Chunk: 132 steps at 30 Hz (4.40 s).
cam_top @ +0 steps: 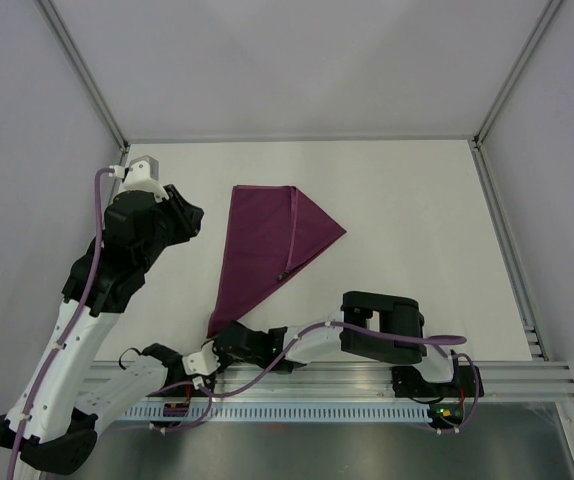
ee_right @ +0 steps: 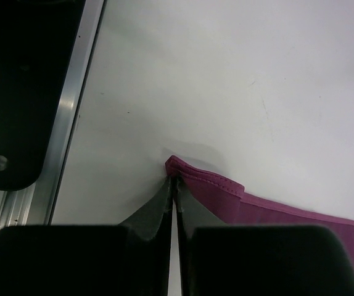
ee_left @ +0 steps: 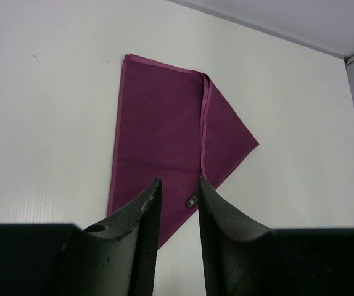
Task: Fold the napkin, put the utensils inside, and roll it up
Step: Fold the napkin
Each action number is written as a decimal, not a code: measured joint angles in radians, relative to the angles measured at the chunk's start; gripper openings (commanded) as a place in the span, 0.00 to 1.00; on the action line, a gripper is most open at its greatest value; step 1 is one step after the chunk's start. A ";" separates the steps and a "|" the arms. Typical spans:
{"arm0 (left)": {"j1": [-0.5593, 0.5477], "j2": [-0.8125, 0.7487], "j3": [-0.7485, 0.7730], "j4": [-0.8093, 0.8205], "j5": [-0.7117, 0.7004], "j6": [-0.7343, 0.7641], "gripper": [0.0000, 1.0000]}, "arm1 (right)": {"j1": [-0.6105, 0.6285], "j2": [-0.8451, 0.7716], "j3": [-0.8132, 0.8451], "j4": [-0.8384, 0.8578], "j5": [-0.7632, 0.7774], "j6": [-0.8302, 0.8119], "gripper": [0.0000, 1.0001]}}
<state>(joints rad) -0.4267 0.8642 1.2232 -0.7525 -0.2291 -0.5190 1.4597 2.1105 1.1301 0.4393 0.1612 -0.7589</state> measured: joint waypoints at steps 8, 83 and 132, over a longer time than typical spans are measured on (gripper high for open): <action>0.000 0.000 0.000 0.004 0.003 0.000 0.36 | -0.016 0.000 0.017 -0.030 -0.007 0.028 0.23; 0.000 0.033 -0.031 0.031 0.033 0.016 0.37 | -0.144 -0.024 0.117 -0.206 -0.070 0.237 0.04; 0.000 0.187 -0.011 0.111 0.255 0.016 0.38 | -0.706 -0.398 -0.043 -0.393 0.029 0.462 0.01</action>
<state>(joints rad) -0.4263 1.0508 1.2121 -0.6415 0.0261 -0.5026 0.7540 1.7123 1.0866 0.0467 0.1902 -0.2970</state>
